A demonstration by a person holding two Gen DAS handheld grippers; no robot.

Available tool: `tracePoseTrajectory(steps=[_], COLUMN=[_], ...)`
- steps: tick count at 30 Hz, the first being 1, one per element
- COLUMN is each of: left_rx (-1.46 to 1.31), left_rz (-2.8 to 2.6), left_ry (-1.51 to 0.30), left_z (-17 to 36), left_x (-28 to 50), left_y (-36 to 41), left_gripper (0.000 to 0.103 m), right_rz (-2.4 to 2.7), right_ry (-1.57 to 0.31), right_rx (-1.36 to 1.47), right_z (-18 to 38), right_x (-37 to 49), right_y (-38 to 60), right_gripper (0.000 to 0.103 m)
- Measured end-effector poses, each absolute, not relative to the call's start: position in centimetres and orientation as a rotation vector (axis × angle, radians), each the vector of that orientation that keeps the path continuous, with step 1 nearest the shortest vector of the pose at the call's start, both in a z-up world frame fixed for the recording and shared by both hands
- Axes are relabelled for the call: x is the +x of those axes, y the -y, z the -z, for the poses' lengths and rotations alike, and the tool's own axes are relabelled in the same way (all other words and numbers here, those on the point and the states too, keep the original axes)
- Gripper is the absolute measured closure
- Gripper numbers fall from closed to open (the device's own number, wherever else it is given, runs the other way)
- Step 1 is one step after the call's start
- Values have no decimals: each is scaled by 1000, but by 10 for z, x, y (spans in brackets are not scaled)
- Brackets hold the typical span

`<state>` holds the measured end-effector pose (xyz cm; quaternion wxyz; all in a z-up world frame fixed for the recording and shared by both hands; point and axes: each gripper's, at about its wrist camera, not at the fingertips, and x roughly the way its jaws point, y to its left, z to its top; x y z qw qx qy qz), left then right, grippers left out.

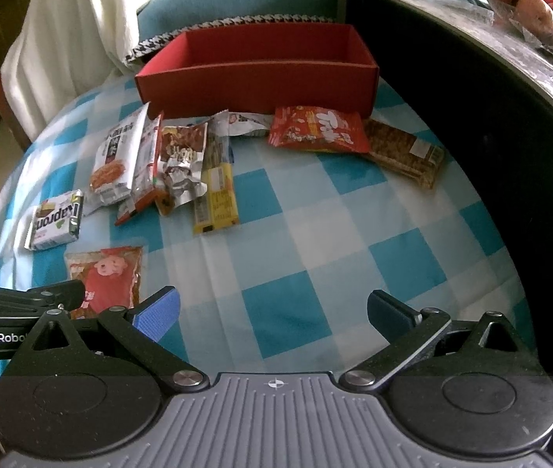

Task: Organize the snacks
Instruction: 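Move both tools toward the snacks, left toward the red-and-blue bread bag, then grasp the red-and-blue bread bag with the left gripper while the right gripper grasps the red Trolli bag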

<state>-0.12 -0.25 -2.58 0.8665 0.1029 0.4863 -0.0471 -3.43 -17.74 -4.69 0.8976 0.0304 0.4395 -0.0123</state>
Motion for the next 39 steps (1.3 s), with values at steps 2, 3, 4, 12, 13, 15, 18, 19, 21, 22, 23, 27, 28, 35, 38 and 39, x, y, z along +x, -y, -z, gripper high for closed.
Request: tracePoseTrajectory(steps=[2, 3, 4, 12, 13, 15, 18, 19, 21, 22, 23, 27, 28, 35, 38, 39], left_rx=[219, 220, 221, 230, 231, 232, 229, 223, 215, 213, 212, 186, 180, 138, 144, 155], left_rz=[96, 96, 96, 98, 98, 97, 101, 104, 110, 111, 111, 118, 116, 93, 89, 87], left_ry=[-1020, -1021, -1023, -1038, -1042, -1048, -1067, -1077, -1093, -1102, -1109, -1161, -1175, -1240, -1261, -1267], left_z=[26, 26, 27, 29, 30, 32, 35, 37, 39, 41, 43, 51, 54, 69, 78, 81], left_x=[-1, -1, -1, 2, 2, 3, 5, 6, 7, 8, 9, 14, 15, 25, 28, 28], left_y=[4, 4, 4, 7, 7, 8, 8, 8, 9, 9, 10, 14, 15, 19, 23, 26], left_gripper=[5, 5, 5, 5, 5, 5, 5, 5, 5, 5, 5, 5, 5, 5, 7, 10], right_rz=[23, 21, 21, 22, 22, 22, 18, 16, 14, 14, 14, 24, 26, 15, 10, 8], right_ry=[-912, -912, -914, -933, -937, -943, -956, -959, -964, -968, -969, -964, -963, -962, -962, -963], right_rx=[65, 65, 66, 72, 72, 71, 73, 75, 77, 83, 91, 135, 145, 178, 189, 192], right_z=[47, 47, 47, 49, 50, 51, 53, 53, 54, 55, 55, 51, 51, 52, 52, 52], right_x=[-34, -35, -34, -32, -32, -31, -30, -29, -29, -28, -28, -26, -26, -24, -23, -22], right_y=[177, 177, 177, 179, 179, 179, 180, 180, 181, 183, 184, 194, 196, 203, 205, 206], right_gripper=[0, 0, 0, 0, 0, 0, 0, 0, 0, 0, 0, 0, 0, 0, 0, 0])
